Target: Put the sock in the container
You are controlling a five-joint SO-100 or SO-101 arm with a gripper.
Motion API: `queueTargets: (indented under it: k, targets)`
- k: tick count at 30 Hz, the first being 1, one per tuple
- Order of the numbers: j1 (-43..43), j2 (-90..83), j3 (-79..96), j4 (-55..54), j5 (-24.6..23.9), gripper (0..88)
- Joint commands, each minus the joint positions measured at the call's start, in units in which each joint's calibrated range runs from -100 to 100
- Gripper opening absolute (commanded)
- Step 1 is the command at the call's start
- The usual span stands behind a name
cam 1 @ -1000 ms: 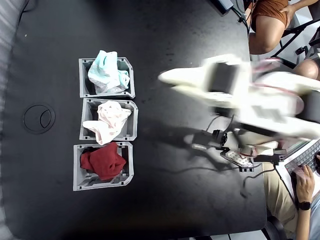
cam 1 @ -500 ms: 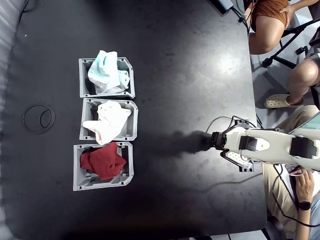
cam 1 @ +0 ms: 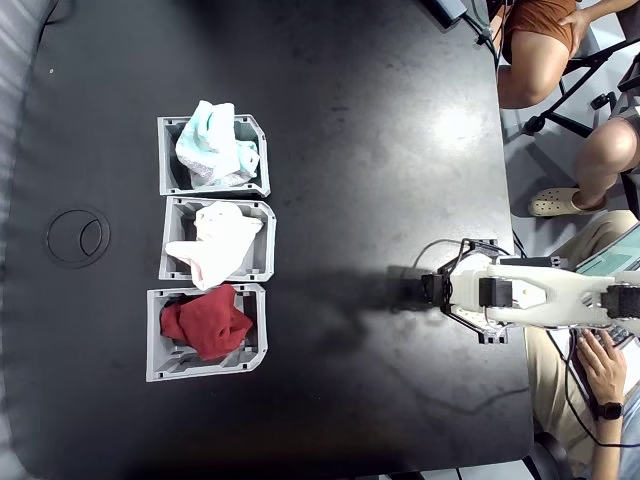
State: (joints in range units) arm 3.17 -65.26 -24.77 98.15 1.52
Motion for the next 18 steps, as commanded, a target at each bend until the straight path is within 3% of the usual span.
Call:
queueTargets:
  k: [1, 10, 18]
  targets:
    - [-0.54, -8.39, 18.28, -2.5, 0.29, 1.2]
    - [-0.22, -33.32, 61.93, -25.14, 0.29, 1.2]
    - [-0.07, -33.74, 84.83, -37.77, 0.29, 1.2]
